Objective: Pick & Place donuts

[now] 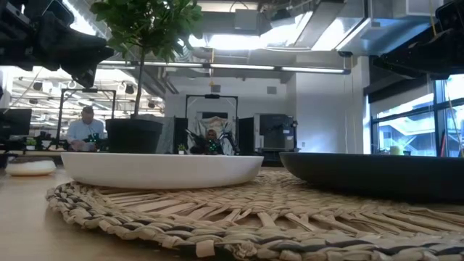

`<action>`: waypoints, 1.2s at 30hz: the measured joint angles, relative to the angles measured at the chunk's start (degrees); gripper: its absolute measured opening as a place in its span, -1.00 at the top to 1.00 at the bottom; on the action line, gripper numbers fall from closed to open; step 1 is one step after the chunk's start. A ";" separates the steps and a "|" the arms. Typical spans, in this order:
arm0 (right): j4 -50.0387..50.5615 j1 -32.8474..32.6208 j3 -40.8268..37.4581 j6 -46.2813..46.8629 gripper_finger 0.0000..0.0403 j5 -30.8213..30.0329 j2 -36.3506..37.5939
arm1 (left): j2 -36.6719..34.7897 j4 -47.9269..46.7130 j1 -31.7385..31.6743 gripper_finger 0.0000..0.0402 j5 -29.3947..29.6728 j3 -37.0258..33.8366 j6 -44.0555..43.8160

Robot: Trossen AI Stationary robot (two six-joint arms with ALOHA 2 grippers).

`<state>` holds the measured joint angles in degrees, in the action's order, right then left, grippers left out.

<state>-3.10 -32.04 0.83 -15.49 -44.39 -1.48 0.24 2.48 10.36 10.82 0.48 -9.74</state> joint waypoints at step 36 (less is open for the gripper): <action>-1.30 0.01 0.00 0.25 -0.12 0.22 0.00 | 0.01 0.00 0.01 0.51 -0.01 -0.01 0.00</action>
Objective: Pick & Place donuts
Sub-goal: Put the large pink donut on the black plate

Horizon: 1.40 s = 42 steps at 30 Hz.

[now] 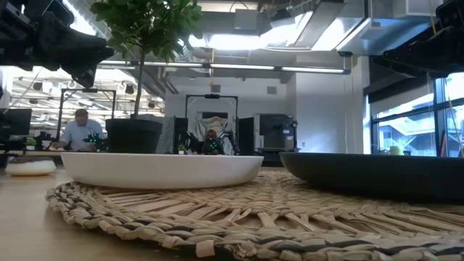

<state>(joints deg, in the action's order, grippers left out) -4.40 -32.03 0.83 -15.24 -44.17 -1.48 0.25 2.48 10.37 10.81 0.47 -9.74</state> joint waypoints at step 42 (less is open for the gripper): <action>23.57 6.23 19.25 40.68 -0.12 -9.27 -14.99 | 0.00 1.17 0.02 0.51 10.13 0.02 -2.28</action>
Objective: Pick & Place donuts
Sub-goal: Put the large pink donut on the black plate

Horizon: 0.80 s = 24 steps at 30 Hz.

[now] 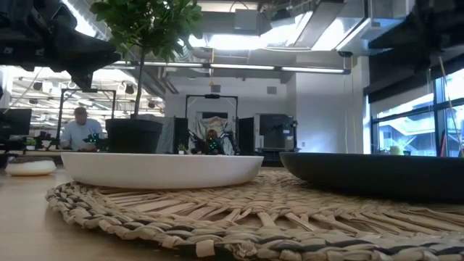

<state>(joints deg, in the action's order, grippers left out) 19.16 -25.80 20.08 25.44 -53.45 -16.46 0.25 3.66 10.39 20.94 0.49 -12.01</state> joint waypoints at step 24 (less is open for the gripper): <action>31.34 26.42 12.31 30.88 -0.12 37.48 -41.26 | 0.00 0.88 0.00 0.51 4.88 -0.02 2.80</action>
<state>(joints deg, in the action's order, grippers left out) 50.50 0.62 32.38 56.32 -15.97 -57.72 0.25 4.54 10.39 25.82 0.47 -9.21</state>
